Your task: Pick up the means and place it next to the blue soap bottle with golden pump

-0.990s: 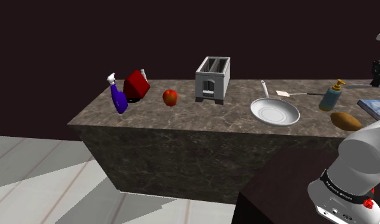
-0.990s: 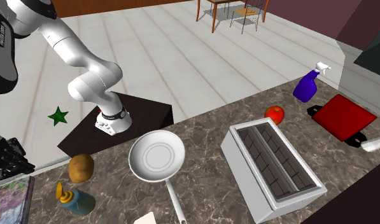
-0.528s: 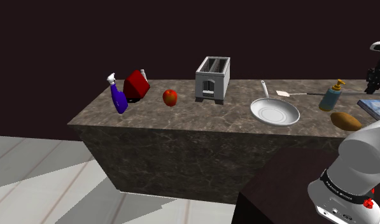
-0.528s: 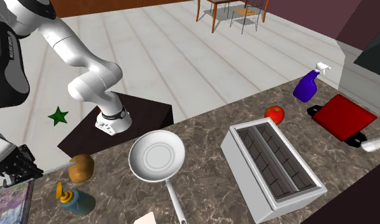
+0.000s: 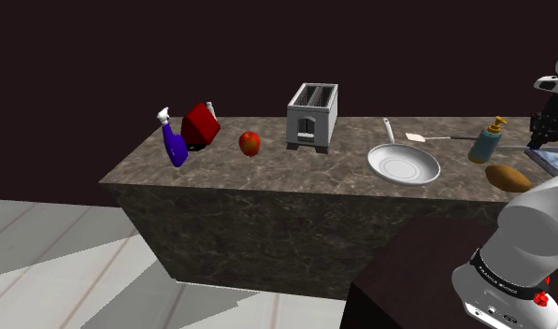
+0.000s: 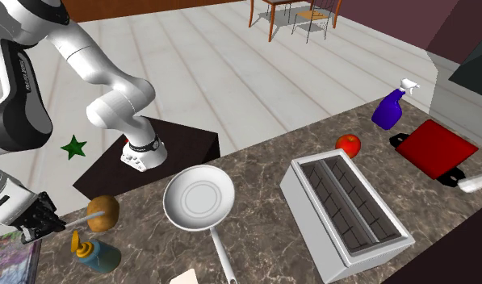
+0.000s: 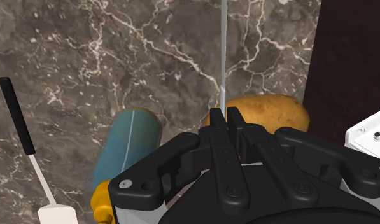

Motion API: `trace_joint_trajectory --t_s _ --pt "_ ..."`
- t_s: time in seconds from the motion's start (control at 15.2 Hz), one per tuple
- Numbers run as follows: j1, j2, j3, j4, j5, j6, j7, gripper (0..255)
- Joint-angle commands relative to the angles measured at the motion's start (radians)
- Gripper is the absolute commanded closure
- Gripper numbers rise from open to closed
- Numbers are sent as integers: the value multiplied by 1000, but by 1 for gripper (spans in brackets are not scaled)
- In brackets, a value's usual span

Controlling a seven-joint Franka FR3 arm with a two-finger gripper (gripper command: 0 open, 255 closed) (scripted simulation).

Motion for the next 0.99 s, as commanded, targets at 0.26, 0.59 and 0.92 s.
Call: trace_joint_trajectory --t_s 0.26,0.59,0.92 --pt "25 38 -64 -44 -15 89 -4 255" --pt "57 78 -128 -77 -24 169 -10 255" --pt "104 127 -205 -105 -26 253 -20 255"
